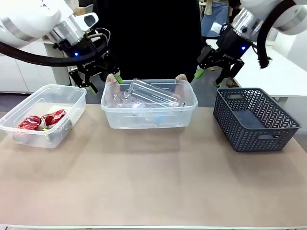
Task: Sort the waste into each basket.
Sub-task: Release the Organizing box you were holding.
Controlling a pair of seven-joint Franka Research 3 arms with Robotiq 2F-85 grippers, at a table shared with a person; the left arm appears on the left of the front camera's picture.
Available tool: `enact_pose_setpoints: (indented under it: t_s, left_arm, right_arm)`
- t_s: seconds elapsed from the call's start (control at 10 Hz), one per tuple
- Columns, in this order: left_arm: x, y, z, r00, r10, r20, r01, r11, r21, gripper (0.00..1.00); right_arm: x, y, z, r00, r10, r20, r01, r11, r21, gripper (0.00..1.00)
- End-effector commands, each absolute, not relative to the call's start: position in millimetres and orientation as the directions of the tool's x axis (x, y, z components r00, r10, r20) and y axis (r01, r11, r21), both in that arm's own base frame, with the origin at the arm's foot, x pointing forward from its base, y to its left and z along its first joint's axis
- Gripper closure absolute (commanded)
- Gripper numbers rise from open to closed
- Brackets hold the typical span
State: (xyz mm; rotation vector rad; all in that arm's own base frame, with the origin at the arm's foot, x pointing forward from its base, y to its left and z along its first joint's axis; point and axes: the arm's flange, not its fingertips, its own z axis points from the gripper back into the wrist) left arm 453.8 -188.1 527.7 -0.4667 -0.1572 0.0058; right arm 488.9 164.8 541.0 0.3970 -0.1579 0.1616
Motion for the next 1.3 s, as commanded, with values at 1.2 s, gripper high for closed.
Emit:
enact_pose_setpoints:
  t_s: [1.2]
  left_arm:
    - [416, -7, 591, 0.988, 0.012, -0.152, -0.151, 0.174, -0.973, 0.00]
  right_arm:
    - [322, 36, 682, 0.947, -0.293, 0.135, -0.097, 0.140, 0.985, 0.00]
